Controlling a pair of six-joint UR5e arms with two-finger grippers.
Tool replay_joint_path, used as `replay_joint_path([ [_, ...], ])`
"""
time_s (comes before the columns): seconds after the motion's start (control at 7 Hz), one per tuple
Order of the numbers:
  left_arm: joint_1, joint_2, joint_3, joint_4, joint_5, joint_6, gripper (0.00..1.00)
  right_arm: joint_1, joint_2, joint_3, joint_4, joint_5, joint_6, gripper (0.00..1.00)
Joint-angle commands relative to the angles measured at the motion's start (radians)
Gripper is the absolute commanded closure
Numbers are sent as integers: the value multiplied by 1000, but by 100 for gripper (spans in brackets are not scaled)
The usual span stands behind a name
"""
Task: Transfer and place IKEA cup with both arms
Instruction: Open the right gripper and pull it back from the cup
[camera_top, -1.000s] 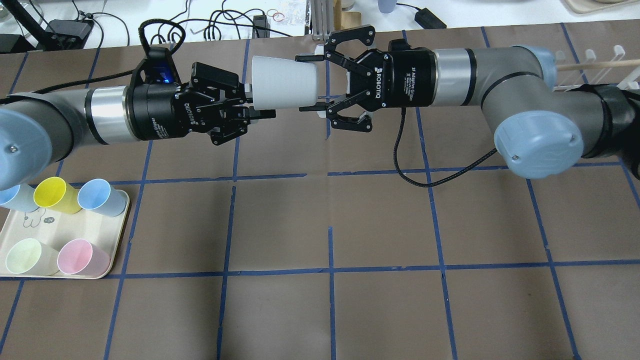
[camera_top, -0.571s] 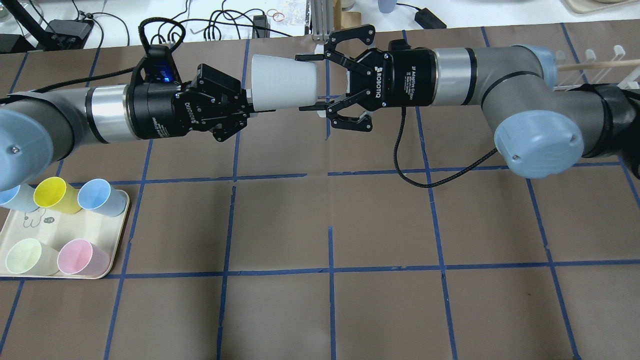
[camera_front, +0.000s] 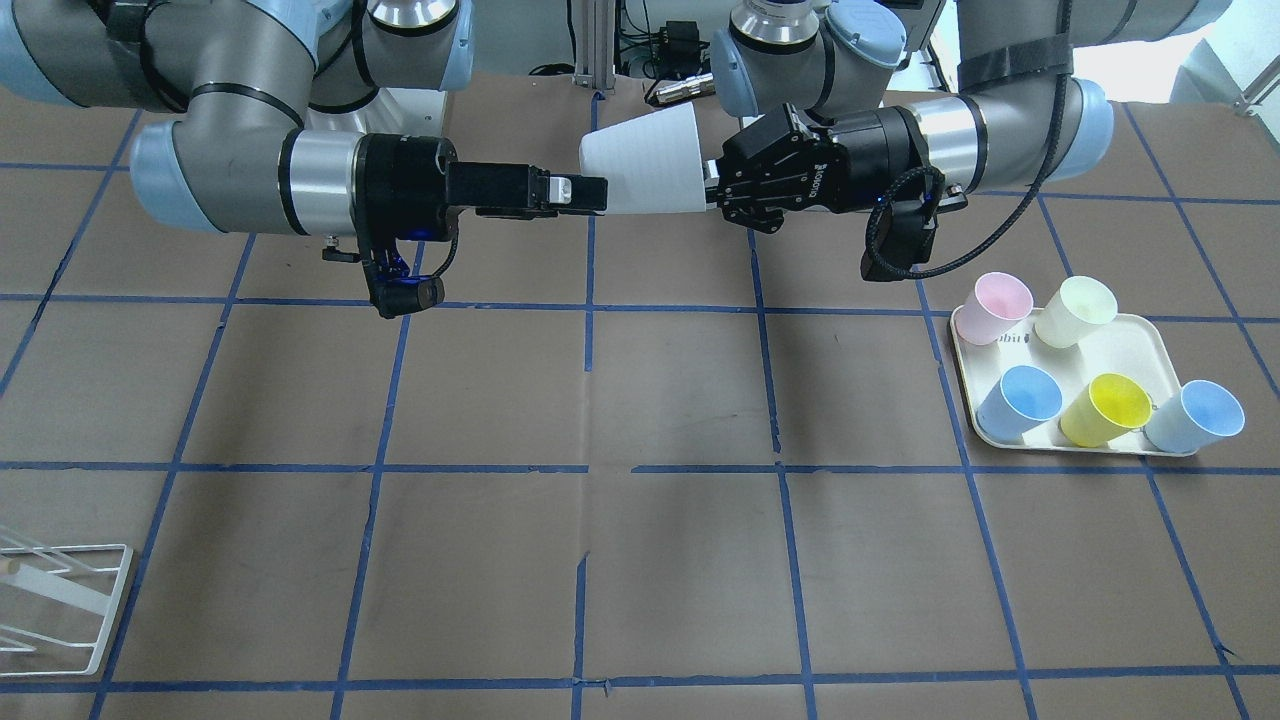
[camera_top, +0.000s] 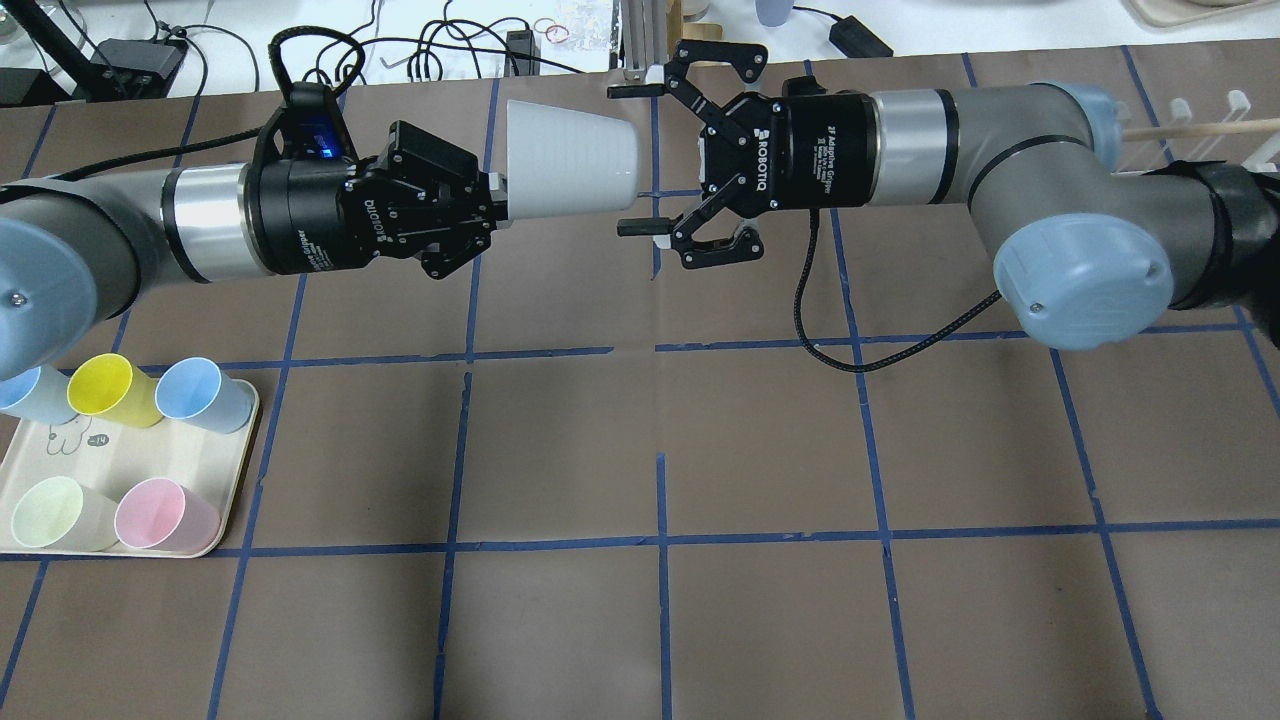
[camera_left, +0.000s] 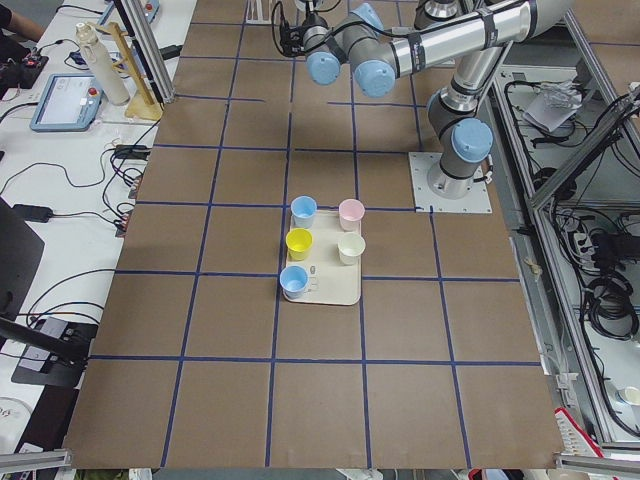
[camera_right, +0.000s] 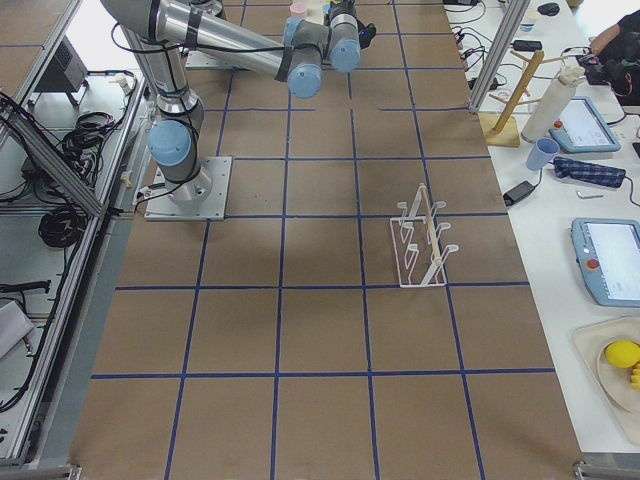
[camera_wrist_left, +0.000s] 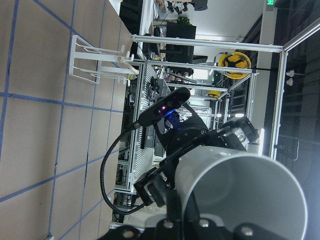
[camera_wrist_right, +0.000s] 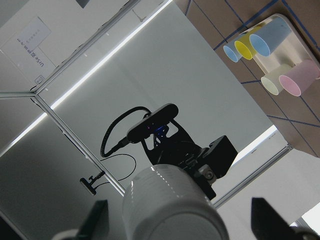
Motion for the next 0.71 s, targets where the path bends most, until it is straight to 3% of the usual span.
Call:
replay_joint_path([
  [0.0, 9, 14, 7, 2, 39, -20, 100, -41, 0, -8, -15, -4, 19, 0],
  [0.14, 23, 17, 13, 2, 180, -20, 100, -138, -1, -15, -15, -30, 21, 0],
  [0.29, 74, 20, 23, 3, 306, -20, 100, -245, -14, -26, -15, -147, 18, 0],
  [0.43, 122, 35, 29, 5, 441, -18, 100, -257, -30, -40, -15, -264, 18, 0],
  [0.57, 165, 47, 29, 27, 590, -17, 100, -260, -47, -69, -13, -476, 16, 0],
])
